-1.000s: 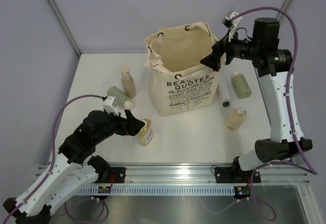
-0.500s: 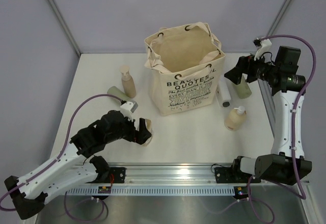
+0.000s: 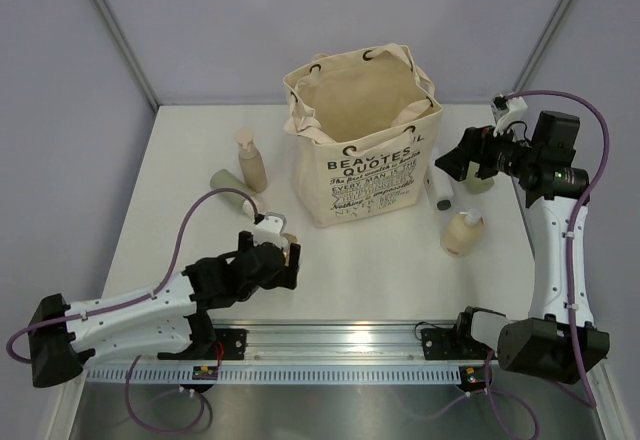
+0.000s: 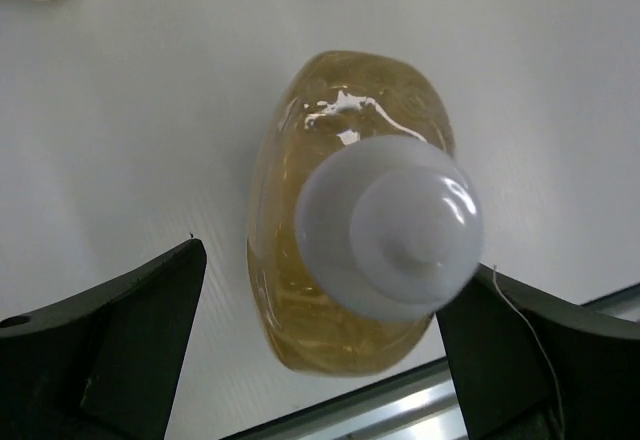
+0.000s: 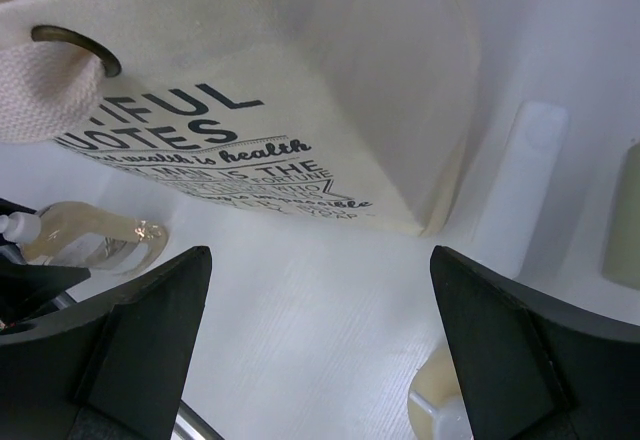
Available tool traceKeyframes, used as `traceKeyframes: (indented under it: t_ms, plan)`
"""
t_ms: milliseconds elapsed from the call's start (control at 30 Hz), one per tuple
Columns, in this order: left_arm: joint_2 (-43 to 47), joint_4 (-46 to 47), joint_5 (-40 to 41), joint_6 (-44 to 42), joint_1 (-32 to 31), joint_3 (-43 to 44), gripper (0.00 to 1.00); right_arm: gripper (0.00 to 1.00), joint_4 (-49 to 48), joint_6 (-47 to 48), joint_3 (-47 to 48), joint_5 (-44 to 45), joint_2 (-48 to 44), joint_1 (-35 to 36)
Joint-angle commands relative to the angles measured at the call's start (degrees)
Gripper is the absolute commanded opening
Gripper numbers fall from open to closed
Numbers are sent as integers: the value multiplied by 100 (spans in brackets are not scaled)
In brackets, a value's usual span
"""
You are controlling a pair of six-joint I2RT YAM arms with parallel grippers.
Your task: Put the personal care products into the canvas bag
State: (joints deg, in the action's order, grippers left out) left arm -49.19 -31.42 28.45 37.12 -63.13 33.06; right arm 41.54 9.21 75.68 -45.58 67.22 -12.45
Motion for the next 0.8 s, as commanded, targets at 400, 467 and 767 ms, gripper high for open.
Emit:
traceKeyframes:
  t_ms: [400,467,767]
  plan:
    - [-21,3027,1382,-408,-199,-1196,59,99,-304,142,-501,-583,-209,-30]
    - [6,3071,1401,-434,-199,-1266,46,100,-313,134,-545,-627,-218,-30]
    - [629,2580,1085,-1119,-191,-609,0,99,-164,458,-747,-1022,-403,-30]
